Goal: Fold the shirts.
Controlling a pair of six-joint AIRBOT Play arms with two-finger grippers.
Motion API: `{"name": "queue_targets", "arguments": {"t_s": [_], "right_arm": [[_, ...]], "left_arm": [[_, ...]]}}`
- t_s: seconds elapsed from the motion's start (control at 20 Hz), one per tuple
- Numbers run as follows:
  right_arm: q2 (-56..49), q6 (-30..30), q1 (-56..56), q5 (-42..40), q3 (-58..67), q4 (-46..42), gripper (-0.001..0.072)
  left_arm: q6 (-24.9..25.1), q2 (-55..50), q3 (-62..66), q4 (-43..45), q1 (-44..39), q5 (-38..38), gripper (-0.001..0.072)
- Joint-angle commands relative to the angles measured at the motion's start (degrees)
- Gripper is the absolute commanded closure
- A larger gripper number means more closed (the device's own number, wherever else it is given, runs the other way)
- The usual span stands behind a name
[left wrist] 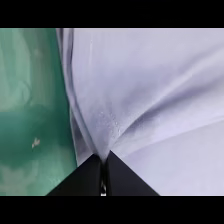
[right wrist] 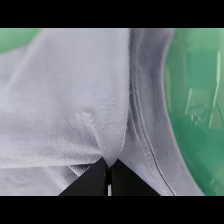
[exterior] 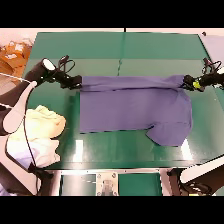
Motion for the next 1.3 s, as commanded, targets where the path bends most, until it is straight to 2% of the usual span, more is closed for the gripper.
{"name": "queue_targets", "arguments": {"t_s": [0.0,0.1,0.25,0.3,0.35,0.4,0.45,0.55,0.6,0.65,0.75,0.8,0.85,1.0,1.15,1.2,1.25], "right_arm": [[-0.07,0.07,-0.04,0.04,-1.29,-1.05,0.0700],[-0.04,0.07,-0.07,0.42,-1.05,-1.18,0.0699],[0.31,0.81,-0.09,4.39,1.60,-6.36,0.0682],[0.39,1.86,-0.09,6.10,2.62,-8.20,0.0549],[0.46,2.78,-0.11,8.35,3.89,-10.03,0.0445],[0.79,3.87,-0.11,10.38,4.92,-12.09,0.0449],[1.33,5.31,-0.11,12.31,5.90,-14.62,0.0464],[3.78,7.58,-0.31,14.97,6.36,-18.93,0.0695],[5.25,8.50,-0.66,16.33,6.01,-19.76,0.0700],[7.13,9.42,-1.27,17.79,4.94,-19.63,0.0701],[12.15,10.60,-2.25,18.82,-0.48,-19.50,0.0701],[15.21,11.04,-2.95,18.80,-4.33,-19.50,0.0701],[18.80,11.34,-3.89,18.49,-9.03,-19.50,0.0701],[30.51,15.61,-7.98,16.74,-24.65,-19.47,0.0701],[40.92,17.35,-10.08,14.82,-38.88,-19.47,0.0695],[43.23,18.14,-10.10,14.40,-42.62,-19.47,0.0583],[44.54,18.14,-10.01,14.38,-45.38,-18.71,0.0422]], "left_arm": [[-0.31,0.02,-1.99,-0.74,-0.74,0.28,0.0683],[-0.31,0.04,-1.84,-2.54,-0.72,-1.11,0.0683],[-0.70,0.22,1.05,-1.05,-0.72,-9.75,0.0682],[-1.01,0.22,2.38,-0.50,-0.70,-12.50,0.0661],[-2.25,0.22,4.02,-0.07,-0.70,-14.95,0.0334],[-5.01,0.22,6.01,0.72,-0.50,-17.29,0.0155],[-6.40,0.22,8.02,0.90,-0.07,-20.24,0.0159],[-8.44,0.70,11.13,0.98,1.62,-28.79,0.0159],[-8.90,1.55,11.21,1.14,2.38,-33.03,0.0161],[-8.87,2.95,10.54,2.34,2.82,-36.65,0.0244],[-8.68,7.87,5.64,5.62,2.93,-37.86,0.0498],[-8.31,10.99,1.81,5.88,2.93,-36.68,0.0650],[-8.15,14.86,-3.28,6.10,2.93,-34.51,0.0683],[-8.39,28.28,-22.29,6.36,1.86,-24.09,0.0684],[-11.72,40.61,-41.16,6.29,-3.37,-9.86,0.0683],[-12.83,42.62,-45.27,6.03,-5.68,-6.51,0.0671],[-14.40,43.43,-47.95,6.03,-7.85,-4.13,0.0391]]}}
